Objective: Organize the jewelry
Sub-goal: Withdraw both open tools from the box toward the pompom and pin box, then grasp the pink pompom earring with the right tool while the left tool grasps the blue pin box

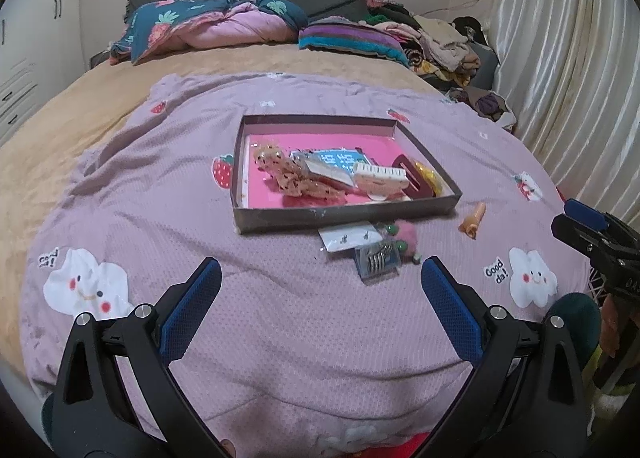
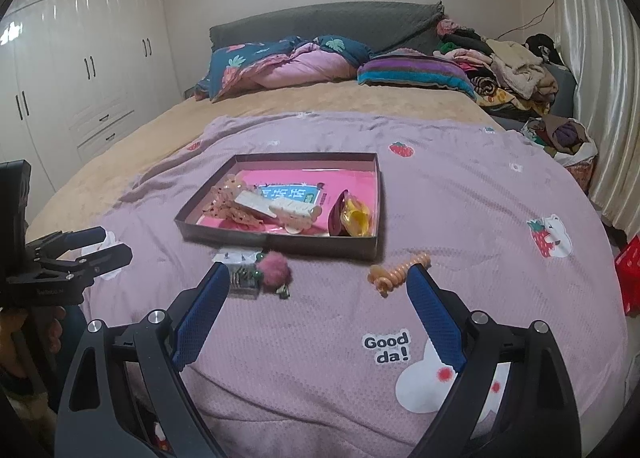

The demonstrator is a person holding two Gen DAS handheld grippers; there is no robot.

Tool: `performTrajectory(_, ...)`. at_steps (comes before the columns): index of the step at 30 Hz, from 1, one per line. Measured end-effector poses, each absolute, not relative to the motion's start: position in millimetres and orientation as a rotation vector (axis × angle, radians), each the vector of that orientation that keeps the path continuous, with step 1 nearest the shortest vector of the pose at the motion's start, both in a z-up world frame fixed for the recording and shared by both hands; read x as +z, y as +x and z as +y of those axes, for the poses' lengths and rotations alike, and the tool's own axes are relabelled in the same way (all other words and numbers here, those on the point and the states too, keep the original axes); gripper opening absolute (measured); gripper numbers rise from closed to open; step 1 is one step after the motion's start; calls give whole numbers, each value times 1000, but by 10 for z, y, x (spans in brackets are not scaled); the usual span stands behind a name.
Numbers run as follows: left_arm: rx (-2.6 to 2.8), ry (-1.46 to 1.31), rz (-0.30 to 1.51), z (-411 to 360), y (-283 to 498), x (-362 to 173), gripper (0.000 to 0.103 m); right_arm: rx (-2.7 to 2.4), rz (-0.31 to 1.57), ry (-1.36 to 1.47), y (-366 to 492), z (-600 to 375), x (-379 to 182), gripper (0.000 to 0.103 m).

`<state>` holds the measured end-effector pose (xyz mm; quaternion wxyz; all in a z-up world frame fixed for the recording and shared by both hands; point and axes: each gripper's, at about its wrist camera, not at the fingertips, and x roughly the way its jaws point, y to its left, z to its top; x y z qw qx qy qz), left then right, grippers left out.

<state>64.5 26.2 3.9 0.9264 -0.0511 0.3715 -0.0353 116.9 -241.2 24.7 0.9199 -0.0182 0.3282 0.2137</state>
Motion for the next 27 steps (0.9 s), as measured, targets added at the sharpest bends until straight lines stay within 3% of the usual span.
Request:
performTrajectory(16,-155,-111,873,70,873,-445,93,433,747,-103,1291,-2300,-124,88)
performTrajectory(23,-205,-112,935,-59,1097,-643,79,438,803,-140,1398,-2234,-373,83)
performTrajectory(27,-222,-111,963,-130,1239,-722,77,433,819,-161,1455,-2204,-476,82)
